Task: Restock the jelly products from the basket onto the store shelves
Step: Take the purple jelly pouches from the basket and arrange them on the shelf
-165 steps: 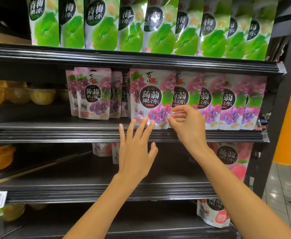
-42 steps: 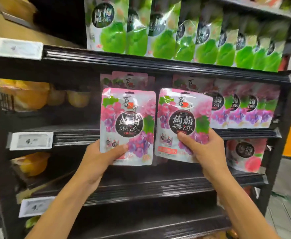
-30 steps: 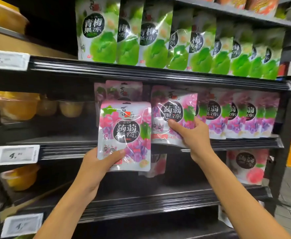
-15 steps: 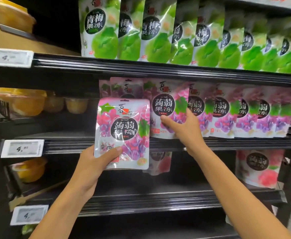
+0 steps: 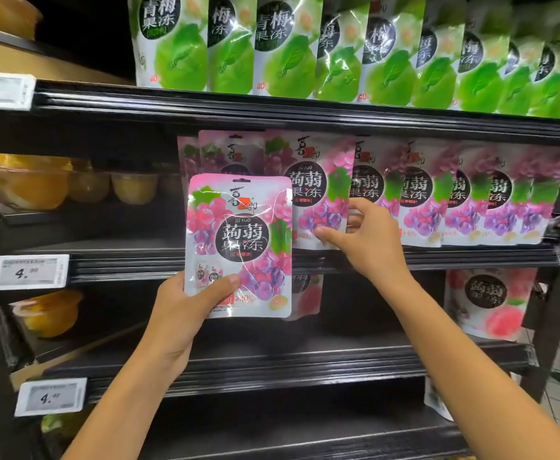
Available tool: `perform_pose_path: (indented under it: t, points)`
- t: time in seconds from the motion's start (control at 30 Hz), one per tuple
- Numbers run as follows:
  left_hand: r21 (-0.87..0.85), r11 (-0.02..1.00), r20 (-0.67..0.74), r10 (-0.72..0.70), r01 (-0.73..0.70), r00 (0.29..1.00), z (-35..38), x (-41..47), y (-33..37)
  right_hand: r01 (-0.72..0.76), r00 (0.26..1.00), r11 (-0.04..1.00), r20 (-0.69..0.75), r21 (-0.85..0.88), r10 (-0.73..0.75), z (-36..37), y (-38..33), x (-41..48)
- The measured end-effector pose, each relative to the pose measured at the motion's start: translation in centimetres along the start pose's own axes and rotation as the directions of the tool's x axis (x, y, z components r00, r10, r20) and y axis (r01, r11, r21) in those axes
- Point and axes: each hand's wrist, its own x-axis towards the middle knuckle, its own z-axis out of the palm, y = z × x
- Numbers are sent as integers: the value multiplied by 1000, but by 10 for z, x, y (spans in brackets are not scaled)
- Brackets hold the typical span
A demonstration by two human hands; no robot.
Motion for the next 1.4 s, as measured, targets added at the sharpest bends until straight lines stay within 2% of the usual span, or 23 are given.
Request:
perform_pose_path:
  t: [0.63,0.73,0.83,0.87,0.9,0.93,1.0,1.03,1.13,1.2,1.27,1.33,1.4]
  points:
    - [25,1000,-18,-8,9,1000,2,0,9,-88,995,996,46,16,87,8,-2,5]
    - [18,1000,-16,-8,9,1000,9,2,13,-71,997,997,-6,40,72,1,-7,2]
    - [7,1000,4,-15,15,1000,14,6,15,26,989,997,-150,79,-14,-8,-19,-8]
    - [3,1000,15,-14,14,1000,15,7,15,39,991,989,-136,142,-20,-10,-23,-11]
    - [2,1000,25,-9,9,1000,18,8,16,3,999,969,-41,247,8,-10,-29,-14]
    - [3,1000,33,0,-1,999,21,8,17,-85,992,935,116,344,47,-10,-35,-18]
    - [16,999,47,30,-31,998,27,10,20,-245,917,889,391,386,83,-6,-44,-25]
    - [26,998,52,51,-52,997,29,12,22,-263,898,883,434,388,77,-4,-46,-26]
    - [91,984,28,149,-151,988,33,17,31,-232,933,869,352,438,72,2,-51,-21]
    - [159,954,-26,263,-255,965,35,17,37,-255,943,857,312,448,117,6,-52,-13]
    - [301,873,-76,424,-384,903,36,13,39,-289,943,832,291,474,161,12,-55,-4]
    - [484,729,-52,576,-483,816,36,9,36,-274,951,832,267,482,158,20,-60,2]
    - [621,583,41,643,-524,765,35,9,33,-228,965,846,229,482,129,30,-66,7]
